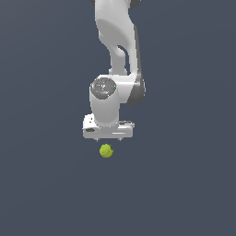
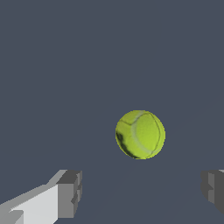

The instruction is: Pick up the object and move it to a goal position.

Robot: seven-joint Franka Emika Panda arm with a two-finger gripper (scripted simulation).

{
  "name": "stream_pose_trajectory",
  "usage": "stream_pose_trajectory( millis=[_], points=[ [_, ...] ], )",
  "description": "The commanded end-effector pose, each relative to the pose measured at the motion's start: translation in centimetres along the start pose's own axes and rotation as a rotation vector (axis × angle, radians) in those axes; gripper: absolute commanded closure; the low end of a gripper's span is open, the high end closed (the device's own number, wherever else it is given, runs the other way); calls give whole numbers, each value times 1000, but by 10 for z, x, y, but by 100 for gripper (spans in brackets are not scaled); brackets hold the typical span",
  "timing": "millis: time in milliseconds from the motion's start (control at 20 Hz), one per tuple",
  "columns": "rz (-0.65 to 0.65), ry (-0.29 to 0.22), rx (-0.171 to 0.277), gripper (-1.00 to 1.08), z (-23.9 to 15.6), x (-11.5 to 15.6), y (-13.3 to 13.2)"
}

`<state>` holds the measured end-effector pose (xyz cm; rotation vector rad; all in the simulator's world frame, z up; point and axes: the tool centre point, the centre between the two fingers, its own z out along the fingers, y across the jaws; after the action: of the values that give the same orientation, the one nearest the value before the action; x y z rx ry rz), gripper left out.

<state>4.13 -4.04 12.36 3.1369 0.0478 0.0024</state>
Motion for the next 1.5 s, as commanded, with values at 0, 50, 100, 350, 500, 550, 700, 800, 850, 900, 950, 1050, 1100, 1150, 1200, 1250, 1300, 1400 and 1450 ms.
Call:
stream_pose_trajectory(
  millis=[0,50,100,350,500,550,700,800,850,900,950,1050,1100,1150,1200,1250,1300,1400,1450],
  points=[
    [-11,0,1,-92,12,6,7],
    [-15,-1,2,-92,16,8,9],
    [-18,-1,2,-92,19,10,11],
    [-28,-1,4,-92,31,15,17],
    [-30,-1,4,-92,32,16,18],
    [-28,-2,4,-92,32,15,18],
    [-28,-2,4,-92,35,15,18],
    [-28,-2,4,-92,41,15,18],
    [-28,-2,4,-92,46,15,18],
    [-29,-2,4,-92,50,15,18],
    [-29,-2,4,-92,56,15,18],
    [-29,-2,4,-92,67,15,18],
    [-29,-2,4,-92,72,15,18],
    [-29,-2,4,-92,76,15,18],
    [-29,-2,4,-92,79,15,18],
    [-30,-1,4,-92,81,15,18],
    [-30,-1,4,-92,82,15,18],
    [-30,-1,4,-92,83,16,18],
    [-30,-1,4,-92,83,16,18]
  ],
)
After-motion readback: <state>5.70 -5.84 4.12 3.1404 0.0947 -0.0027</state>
